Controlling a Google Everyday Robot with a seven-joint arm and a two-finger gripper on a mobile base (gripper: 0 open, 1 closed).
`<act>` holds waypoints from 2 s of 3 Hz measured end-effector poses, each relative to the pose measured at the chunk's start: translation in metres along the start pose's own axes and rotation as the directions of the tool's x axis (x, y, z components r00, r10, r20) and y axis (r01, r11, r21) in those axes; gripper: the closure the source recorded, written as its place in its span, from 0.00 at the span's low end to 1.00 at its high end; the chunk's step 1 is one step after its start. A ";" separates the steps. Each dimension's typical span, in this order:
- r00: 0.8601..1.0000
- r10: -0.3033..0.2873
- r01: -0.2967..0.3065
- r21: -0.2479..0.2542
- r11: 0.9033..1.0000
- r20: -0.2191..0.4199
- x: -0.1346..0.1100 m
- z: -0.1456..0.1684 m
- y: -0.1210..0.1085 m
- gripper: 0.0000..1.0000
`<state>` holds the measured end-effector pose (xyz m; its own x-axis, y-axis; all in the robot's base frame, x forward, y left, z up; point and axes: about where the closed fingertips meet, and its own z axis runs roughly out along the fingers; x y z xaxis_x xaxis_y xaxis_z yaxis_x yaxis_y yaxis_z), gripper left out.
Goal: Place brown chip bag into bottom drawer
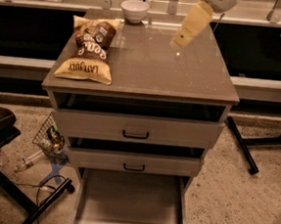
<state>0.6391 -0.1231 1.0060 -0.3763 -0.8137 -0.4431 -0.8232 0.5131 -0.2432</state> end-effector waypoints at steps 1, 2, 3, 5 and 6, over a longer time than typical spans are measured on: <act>0.993 0.117 -0.117 0.018 0.993 0.003 -0.035 0.019 -0.015 0.00; 0.993 0.117 -0.117 0.018 0.993 0.003 -0.035 0.019 -0.015 0.00; 0.985 0.162 -0.161 -0.017 0.987 0.067 -0.065 0.056 -0.013 0.00; 0.930 0.325 -0.300 -0.155 0.941 0.169 -0.152 0.161 0.003 0.00; 0.909 0.383 -0.347 -0.211 0.914 0.165 -0.185 0.195 0.016 0.00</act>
Offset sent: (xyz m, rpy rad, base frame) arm 0.0278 0.0199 0.0015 0.0296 0.0127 -0.0836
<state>0.7790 0.0889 0.9155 -0.5872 -0.4975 -0.6385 -0.7112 0.6938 0.1134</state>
